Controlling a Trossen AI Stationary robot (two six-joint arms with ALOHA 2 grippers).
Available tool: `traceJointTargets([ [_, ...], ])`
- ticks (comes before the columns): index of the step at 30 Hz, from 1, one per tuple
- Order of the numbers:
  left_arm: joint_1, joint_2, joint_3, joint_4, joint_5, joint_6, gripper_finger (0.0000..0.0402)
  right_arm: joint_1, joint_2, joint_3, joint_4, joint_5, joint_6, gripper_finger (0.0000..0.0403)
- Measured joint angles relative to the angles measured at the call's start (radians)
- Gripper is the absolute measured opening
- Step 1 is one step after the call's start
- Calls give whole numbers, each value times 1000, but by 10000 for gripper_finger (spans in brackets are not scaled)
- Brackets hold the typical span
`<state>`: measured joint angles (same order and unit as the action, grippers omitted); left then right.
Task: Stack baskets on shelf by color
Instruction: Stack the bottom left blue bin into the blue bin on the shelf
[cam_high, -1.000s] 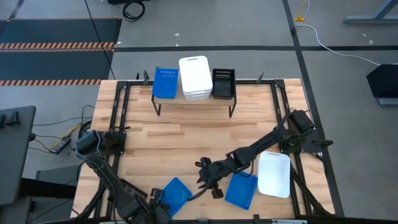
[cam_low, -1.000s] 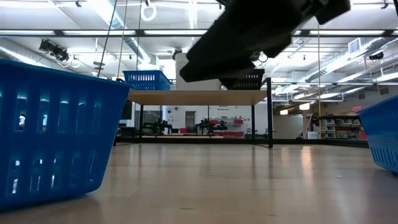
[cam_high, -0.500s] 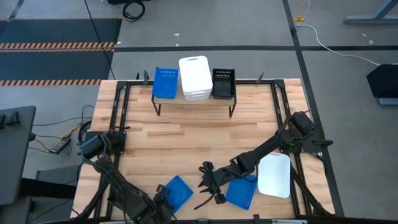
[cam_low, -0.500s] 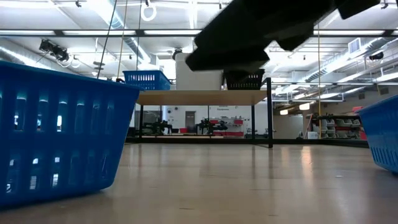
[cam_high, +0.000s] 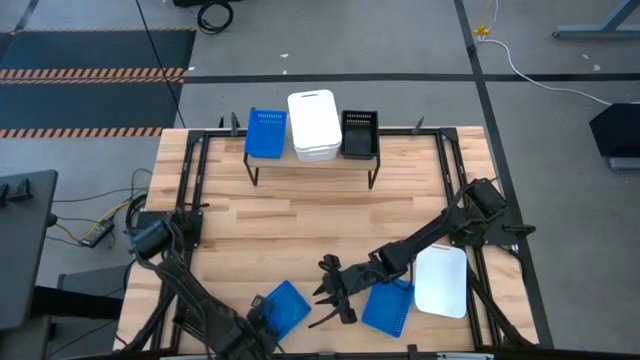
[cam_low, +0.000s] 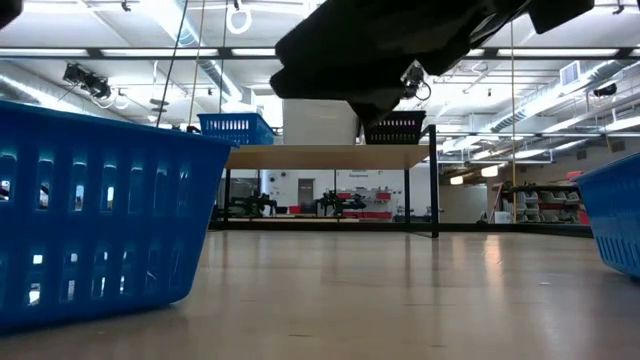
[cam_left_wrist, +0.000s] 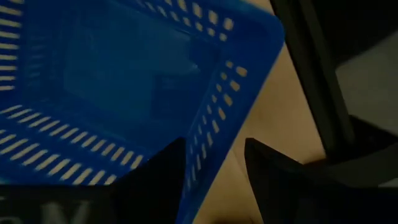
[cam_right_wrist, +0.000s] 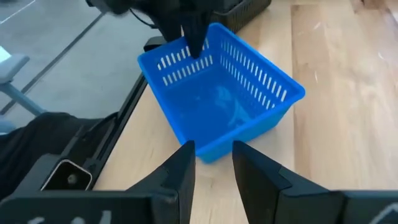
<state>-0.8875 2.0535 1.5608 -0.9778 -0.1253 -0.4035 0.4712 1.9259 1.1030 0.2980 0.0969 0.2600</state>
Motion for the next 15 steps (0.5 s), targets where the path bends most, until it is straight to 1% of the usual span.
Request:
traceJointTargets([
  [5, 2, 33, 0, 5, -11, 48, 169, 7, 0, 0, 7, 0, 23, 114],
  [7, 5, 36, 0, 3, -47, 44, 154, 8, 0, 0, 8, 0, 37, 114],
  [9, 12, 36, 0, 3, -73, 17, 122, 12, 0, 0, 5, 15, 47, 114],
  [13, 27, 35, 0, -23, -66, -43, 25, 26, 0, 0, 0, 43, 52, 114],
  [14, 27, 35, 0, -33, -61, -50, 14, 28, 0, 0, 0, 46, 52, 114],
  [15, 29, 35, 0, -46, -65, -47, 12, 29, 0, 0, 0, 48, 53, 114],
])
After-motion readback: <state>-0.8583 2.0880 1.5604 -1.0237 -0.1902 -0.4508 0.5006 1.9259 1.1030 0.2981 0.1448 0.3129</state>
